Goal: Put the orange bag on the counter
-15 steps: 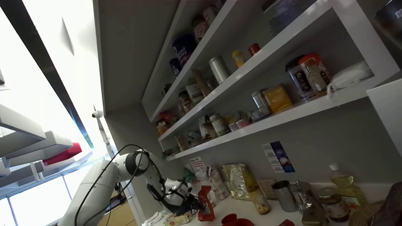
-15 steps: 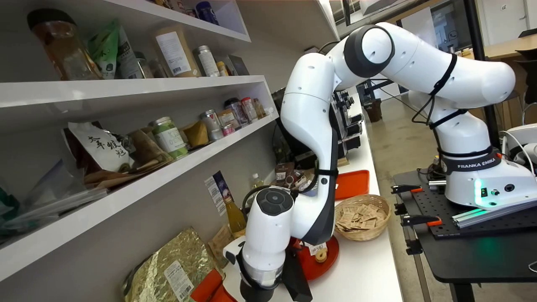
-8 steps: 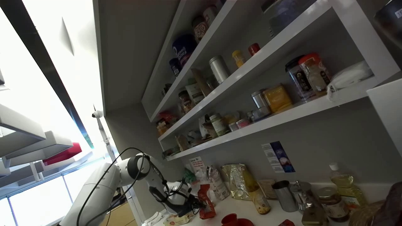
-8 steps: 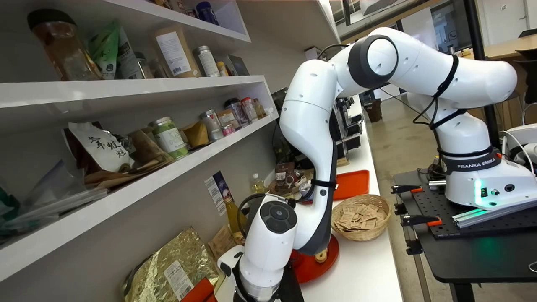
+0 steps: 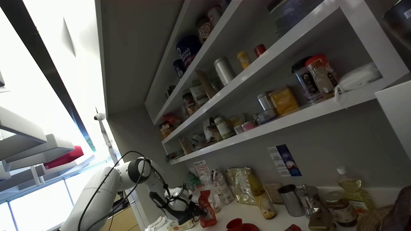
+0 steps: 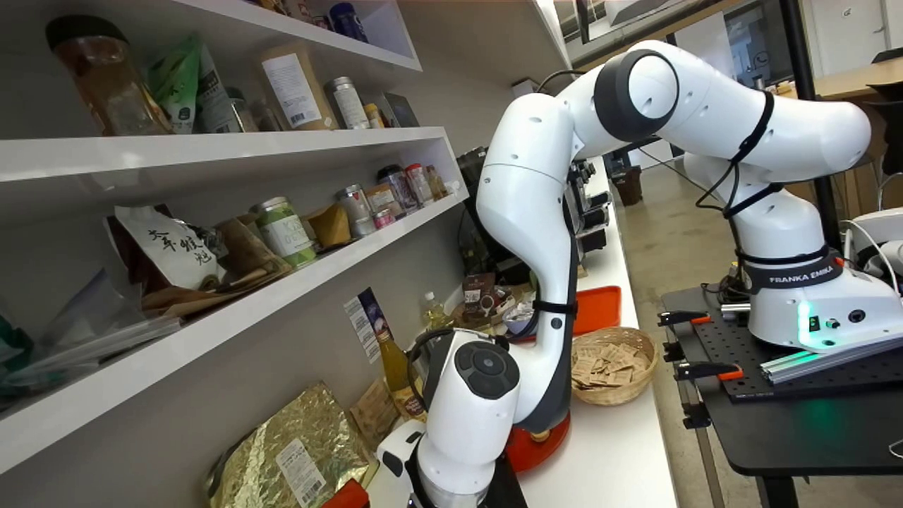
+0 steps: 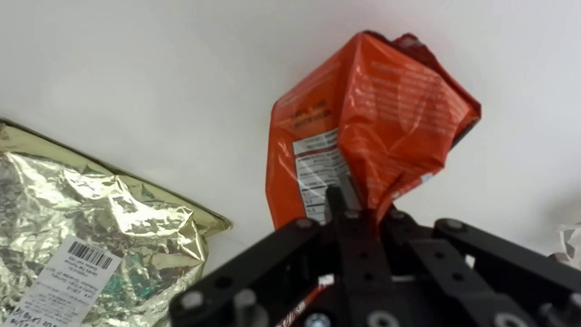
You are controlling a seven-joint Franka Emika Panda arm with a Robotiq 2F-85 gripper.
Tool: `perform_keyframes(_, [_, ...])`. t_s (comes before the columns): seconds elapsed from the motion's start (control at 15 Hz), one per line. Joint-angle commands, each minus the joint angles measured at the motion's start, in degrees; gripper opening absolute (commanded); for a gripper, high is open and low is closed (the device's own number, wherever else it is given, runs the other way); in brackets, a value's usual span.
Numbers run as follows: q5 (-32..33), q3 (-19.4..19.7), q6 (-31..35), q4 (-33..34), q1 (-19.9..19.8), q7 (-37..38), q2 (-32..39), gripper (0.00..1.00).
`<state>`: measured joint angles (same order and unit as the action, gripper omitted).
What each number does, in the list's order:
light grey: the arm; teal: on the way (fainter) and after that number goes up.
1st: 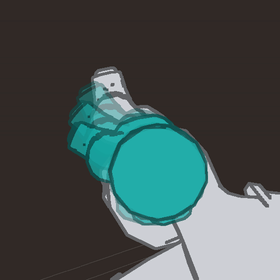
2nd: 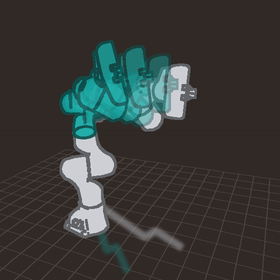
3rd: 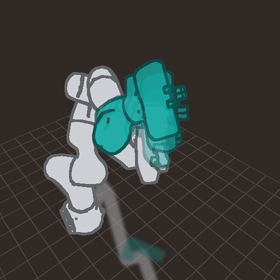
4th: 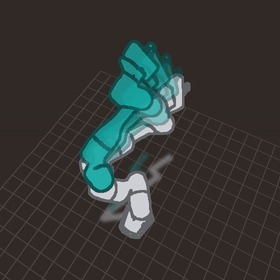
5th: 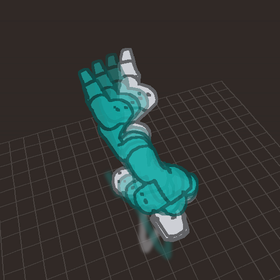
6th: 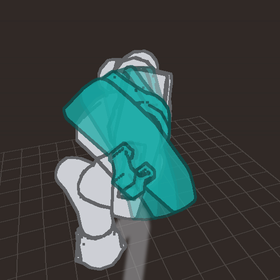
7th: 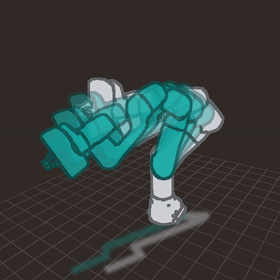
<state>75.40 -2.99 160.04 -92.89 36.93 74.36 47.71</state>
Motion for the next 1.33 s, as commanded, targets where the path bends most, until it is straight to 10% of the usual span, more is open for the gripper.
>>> perform_keyframes(0.0, [-0.9,-0.9,-0.1,-5.0,-0.1,0.5,-2.1,0.30])
perform_keyframes(0.67, [-17.2,-10.1,-2.0,-19.6,-8.4,-13.3,-13.7,0.99])
perform_keyframes(1.27, [-59.9,-37.6,-15.9,-28.2,-31.7,-51.2,-30.8,1.00])
